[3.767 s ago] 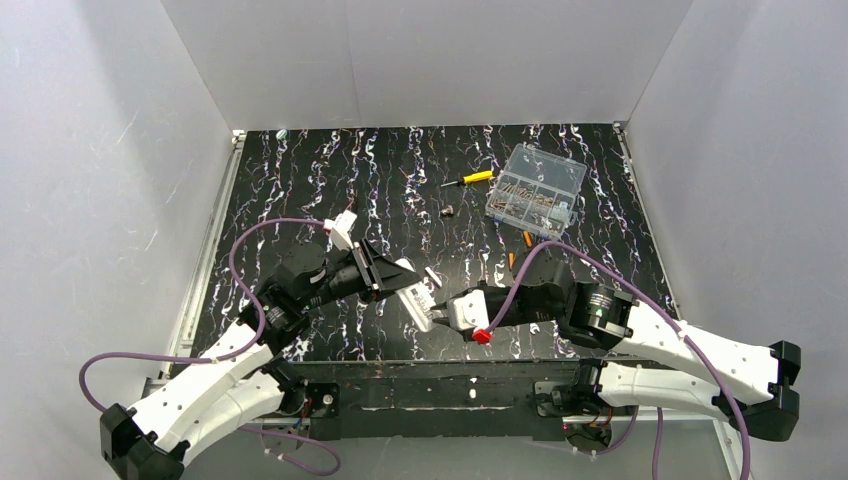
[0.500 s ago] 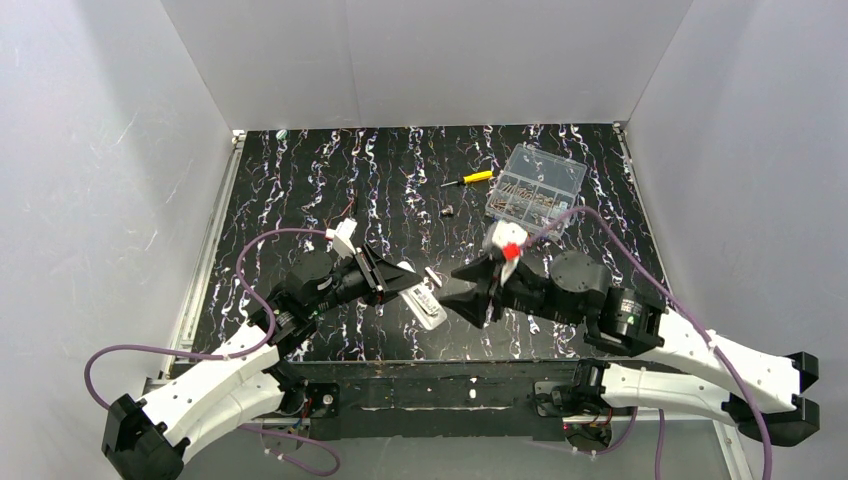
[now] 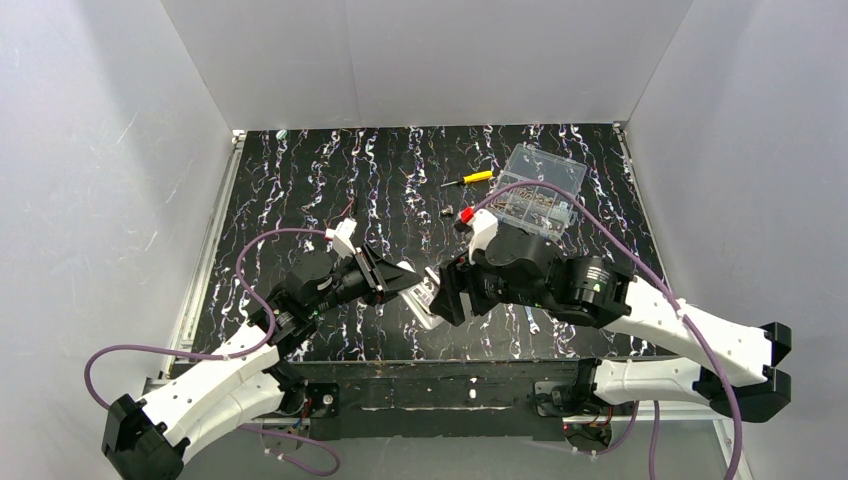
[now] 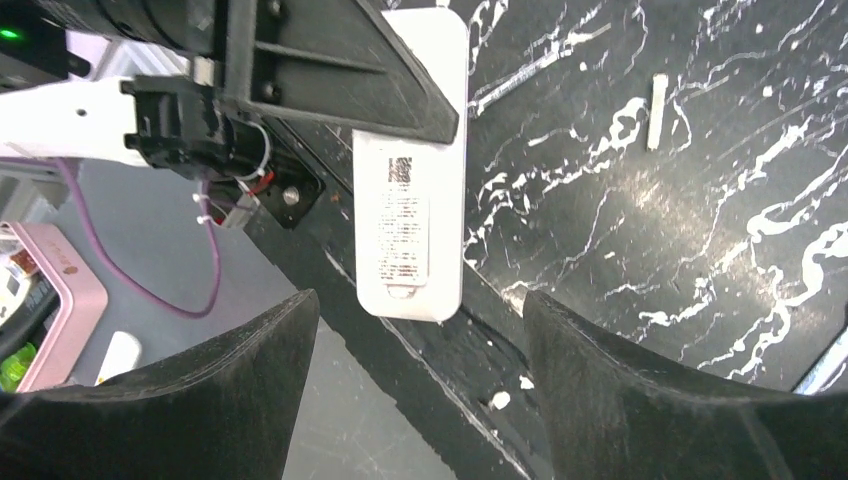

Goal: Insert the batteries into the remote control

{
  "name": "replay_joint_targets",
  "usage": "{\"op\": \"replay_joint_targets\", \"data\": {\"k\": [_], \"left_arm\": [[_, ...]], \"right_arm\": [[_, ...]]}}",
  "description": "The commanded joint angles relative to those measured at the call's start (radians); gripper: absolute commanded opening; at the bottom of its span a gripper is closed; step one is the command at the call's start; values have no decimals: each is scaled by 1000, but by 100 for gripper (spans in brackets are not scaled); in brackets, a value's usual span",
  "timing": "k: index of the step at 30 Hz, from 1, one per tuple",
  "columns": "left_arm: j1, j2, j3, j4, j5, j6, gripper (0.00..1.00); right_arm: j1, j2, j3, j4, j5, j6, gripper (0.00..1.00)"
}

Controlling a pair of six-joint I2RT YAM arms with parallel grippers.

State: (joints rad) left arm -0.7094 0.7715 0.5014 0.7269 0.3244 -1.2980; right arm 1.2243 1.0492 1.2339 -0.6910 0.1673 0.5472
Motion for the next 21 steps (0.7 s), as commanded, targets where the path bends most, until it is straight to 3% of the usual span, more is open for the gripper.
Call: {"op": "replay_joint_targets", "data": {"k": [1,21], "left_arm": [[-4,-8,19,43,7,11,0],[-3,-6,15,43,8,7,0]], "right_arm": [[4,26,70,-71,-19,32,83],[102,129,89,-20,153,-23,73]]}}
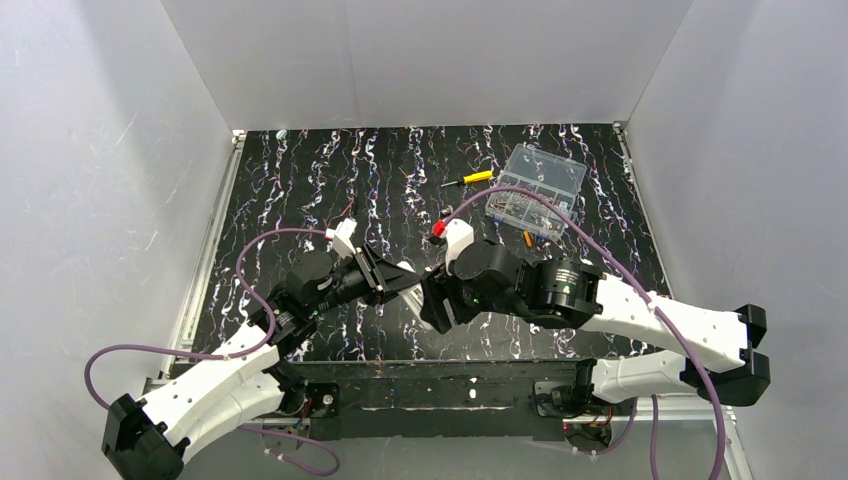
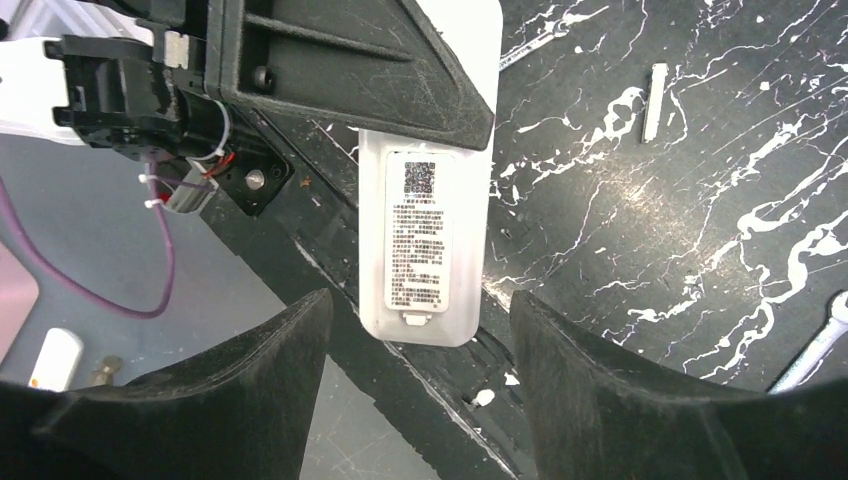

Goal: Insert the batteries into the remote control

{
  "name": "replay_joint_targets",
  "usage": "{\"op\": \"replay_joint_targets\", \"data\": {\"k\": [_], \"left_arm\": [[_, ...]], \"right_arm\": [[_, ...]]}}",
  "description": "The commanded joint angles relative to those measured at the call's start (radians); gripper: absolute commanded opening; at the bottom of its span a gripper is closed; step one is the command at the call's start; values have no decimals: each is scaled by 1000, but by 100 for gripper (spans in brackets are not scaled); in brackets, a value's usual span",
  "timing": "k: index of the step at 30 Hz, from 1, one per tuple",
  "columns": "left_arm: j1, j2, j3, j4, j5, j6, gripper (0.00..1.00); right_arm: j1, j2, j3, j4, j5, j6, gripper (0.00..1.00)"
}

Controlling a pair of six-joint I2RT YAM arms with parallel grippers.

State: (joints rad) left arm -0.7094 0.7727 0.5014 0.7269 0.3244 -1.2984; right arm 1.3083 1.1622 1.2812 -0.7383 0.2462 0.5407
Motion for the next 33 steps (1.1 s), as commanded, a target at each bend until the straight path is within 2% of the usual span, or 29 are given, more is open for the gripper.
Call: {"op": "replay_joint_targets", "data": {"k": [1,9,28,33], "left_arm": [[-3,-7,15,42,8,7,0],[-3,-7,11,49,8,7,0],[-4,-14,-4,65,-2,3,0],[-3,-13,-6,68,-2,1,0]], "right_arm": [[20,18,40,32,80,-15,72],[20,31,27,69,90,-19,61],[22,57,14,70,68,-28,52],[22,59,12,66,65,-28,46]]}}
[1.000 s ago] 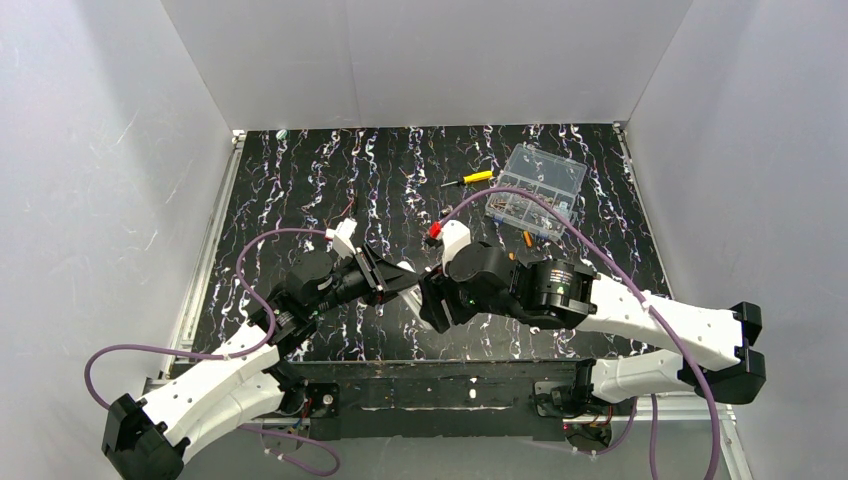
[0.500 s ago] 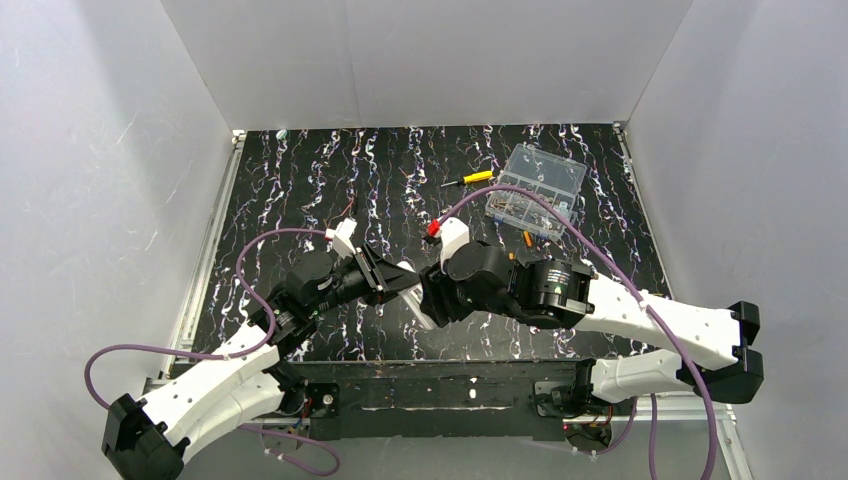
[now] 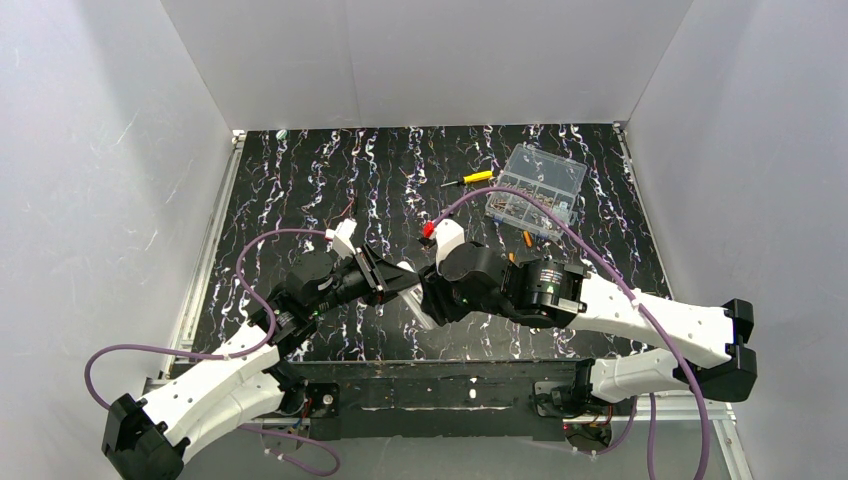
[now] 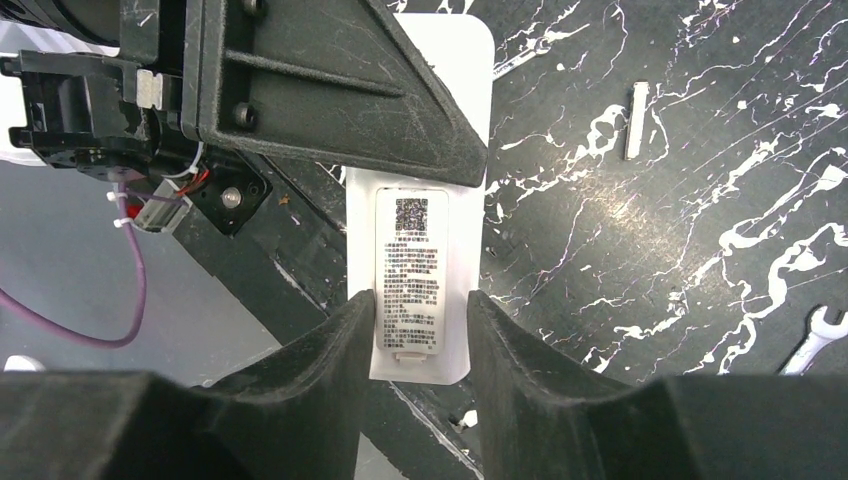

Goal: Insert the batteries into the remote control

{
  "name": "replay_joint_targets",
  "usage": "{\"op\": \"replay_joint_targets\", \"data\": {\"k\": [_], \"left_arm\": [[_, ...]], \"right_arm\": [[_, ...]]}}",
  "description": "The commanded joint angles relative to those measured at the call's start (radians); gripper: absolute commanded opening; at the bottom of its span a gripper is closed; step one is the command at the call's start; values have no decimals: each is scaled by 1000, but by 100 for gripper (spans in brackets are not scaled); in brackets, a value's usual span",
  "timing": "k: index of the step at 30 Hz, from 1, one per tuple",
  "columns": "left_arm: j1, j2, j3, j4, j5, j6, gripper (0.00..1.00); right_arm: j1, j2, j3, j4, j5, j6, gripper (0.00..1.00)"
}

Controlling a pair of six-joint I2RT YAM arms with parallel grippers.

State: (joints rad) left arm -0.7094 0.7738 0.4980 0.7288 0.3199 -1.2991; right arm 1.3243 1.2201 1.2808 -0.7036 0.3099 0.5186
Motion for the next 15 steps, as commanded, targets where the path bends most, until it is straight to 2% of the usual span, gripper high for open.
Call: {"op": "replay_joint_targets", "data": {"k": [1,15], "left_arm": [[-4,-17,-3,66,2,3,0],[-4,-15,-4,66,-1,4,0]], "right_arm": [[6,1,12,32,0,-8,45],[6,15,13,20,-13,-11,44]]}}
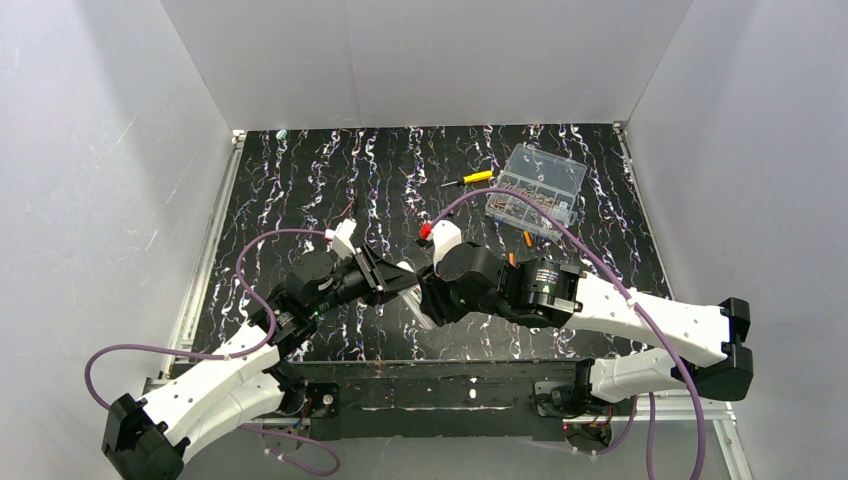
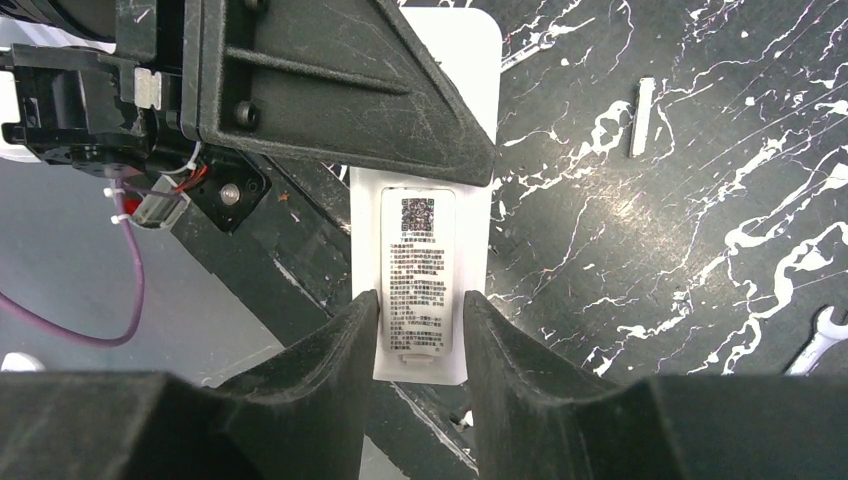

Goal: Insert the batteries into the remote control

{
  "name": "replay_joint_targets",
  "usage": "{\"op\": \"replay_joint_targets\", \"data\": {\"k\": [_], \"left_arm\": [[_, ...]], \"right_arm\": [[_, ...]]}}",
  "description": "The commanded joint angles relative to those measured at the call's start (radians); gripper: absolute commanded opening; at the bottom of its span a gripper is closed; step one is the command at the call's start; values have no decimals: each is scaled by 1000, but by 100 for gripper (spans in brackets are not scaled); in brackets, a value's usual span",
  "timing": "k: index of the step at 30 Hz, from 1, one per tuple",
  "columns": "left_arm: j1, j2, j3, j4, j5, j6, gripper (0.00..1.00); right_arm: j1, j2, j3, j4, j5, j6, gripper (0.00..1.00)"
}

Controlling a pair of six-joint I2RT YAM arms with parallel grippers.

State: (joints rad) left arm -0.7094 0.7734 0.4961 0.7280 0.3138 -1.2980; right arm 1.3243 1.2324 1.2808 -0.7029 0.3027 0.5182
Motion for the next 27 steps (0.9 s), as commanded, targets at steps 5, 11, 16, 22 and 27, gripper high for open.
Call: {"op": "replay_joint_targets", "data": {"k": [5,11,16,22,27], "left_arm": [[-3,-16,-2,65,5,3,0],[-3,-23,-9,53,1,5,0],[-4,-28,-5,31,1,14,0],[-3,-26,0,15,-2,21,0],[-3,-29,14,-24,-5,31,0]], "right_arm": [[6,1,15,15,-10,-12,37],[6,-14,27,5,-14,-17,33],[6,-38,38,0,-35,-24,31],[6,-61,49,-26,-65,-18,29],[6,-115,28,-16,-58,6,28]]}}
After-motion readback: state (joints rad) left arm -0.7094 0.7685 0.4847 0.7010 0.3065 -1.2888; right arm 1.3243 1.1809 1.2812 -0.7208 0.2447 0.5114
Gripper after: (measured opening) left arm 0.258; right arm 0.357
